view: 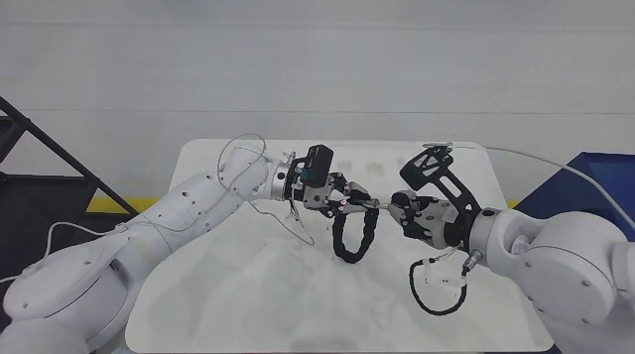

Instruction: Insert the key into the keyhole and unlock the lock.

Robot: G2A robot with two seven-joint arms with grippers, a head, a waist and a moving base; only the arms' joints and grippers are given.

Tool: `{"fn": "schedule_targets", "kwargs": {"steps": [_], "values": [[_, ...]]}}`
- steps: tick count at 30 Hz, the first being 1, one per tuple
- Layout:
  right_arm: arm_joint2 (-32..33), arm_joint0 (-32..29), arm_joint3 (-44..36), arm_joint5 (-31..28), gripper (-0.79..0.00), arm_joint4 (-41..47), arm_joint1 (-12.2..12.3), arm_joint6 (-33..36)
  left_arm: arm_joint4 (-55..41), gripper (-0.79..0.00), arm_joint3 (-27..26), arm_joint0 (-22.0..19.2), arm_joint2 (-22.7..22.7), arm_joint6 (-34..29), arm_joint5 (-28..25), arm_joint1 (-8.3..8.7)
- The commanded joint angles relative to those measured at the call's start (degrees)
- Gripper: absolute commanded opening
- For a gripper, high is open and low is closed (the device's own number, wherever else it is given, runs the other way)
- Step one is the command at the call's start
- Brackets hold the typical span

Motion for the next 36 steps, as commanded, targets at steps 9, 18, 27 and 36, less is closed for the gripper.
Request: {"fn": "schedule_targets", "kwargs": {"steps": [9,18,27,36], "values": [[0.2,-0.4,0.5,0.3,-0.785,0.3,0.1,-0.5,0.3,-0.785,-0.7,0.0,0.4,-0.1,-0.1,0.10],[-0.1,-0.1,1.4,0.4,-0.785,0.8,0.1,-0.5,-0.1,-0.785,-1.2,-0.3,0.6,0.0,0.0,0.15],[-0.2,0.5,1.9,1.0,-0.785,2.1,0.2,0.0,0.2,-0.785,-1.4,-0.4,0.9,0.8,0.8,0.39],[-0.3,1.0,2.6,1.9,-0.785,3.0,0.2,0.0,0.0,-0.785,-1.6,-0.5,1.5,1.4,1.4,0.61]]}}
